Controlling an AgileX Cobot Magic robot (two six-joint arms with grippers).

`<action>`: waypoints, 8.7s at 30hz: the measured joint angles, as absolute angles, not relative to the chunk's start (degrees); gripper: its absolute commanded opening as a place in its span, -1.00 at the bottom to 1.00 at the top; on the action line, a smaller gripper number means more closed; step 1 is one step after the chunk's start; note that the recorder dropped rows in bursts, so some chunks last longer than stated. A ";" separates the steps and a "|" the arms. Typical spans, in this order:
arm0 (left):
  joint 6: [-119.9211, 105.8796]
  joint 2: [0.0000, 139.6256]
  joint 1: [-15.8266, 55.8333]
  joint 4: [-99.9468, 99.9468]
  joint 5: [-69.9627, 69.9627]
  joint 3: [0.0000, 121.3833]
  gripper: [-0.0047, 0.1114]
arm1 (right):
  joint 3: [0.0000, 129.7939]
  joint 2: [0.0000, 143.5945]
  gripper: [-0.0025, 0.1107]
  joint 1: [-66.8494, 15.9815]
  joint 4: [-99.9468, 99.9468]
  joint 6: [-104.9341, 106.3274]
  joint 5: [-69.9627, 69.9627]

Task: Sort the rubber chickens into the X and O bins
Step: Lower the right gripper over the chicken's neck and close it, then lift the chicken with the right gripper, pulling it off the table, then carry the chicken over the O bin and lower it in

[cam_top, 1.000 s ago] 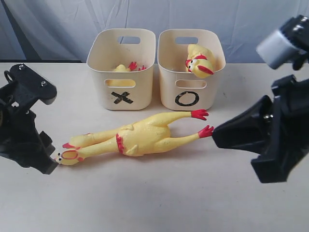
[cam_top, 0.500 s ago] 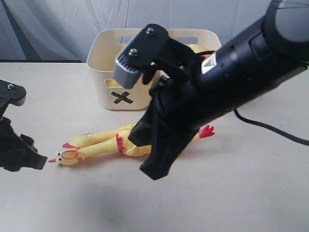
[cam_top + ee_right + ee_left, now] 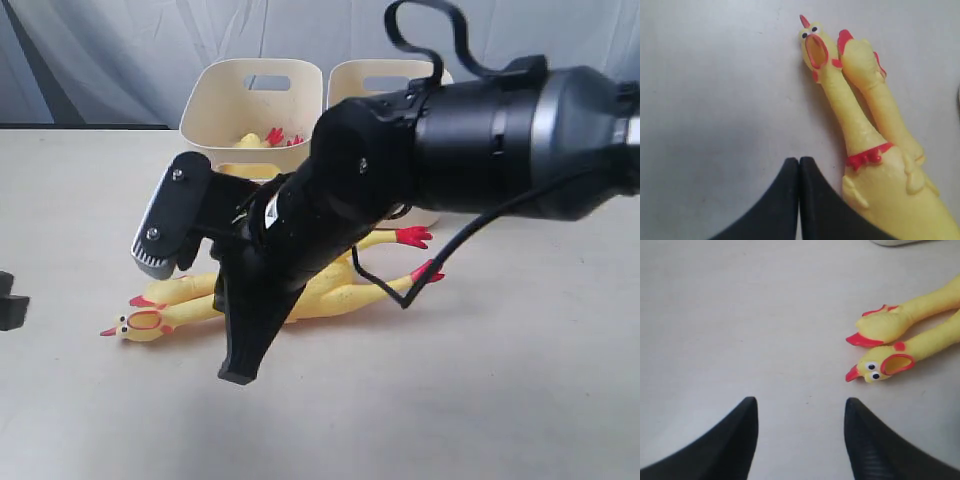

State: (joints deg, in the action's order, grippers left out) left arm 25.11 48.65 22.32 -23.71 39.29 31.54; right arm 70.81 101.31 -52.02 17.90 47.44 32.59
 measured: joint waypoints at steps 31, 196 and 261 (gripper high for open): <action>21.88 21.00 22.32 -27.40 55.12 32.59 -0.06 | 72.52 115.90 -0.95 -58.20 6.84 53.78 4.90; 21.77 21.00 22.32 -28.03 55.04 31.36 -0.06 | 94.39 80.72 -0.97 -52.28 -3.57 -2.98 35.00; 19.29 21.00 22.32 -26.73 51.72 31.36 -0.06 | 94.39 112.84 -0.97 -15.65 -4.98 -21.22 -26.98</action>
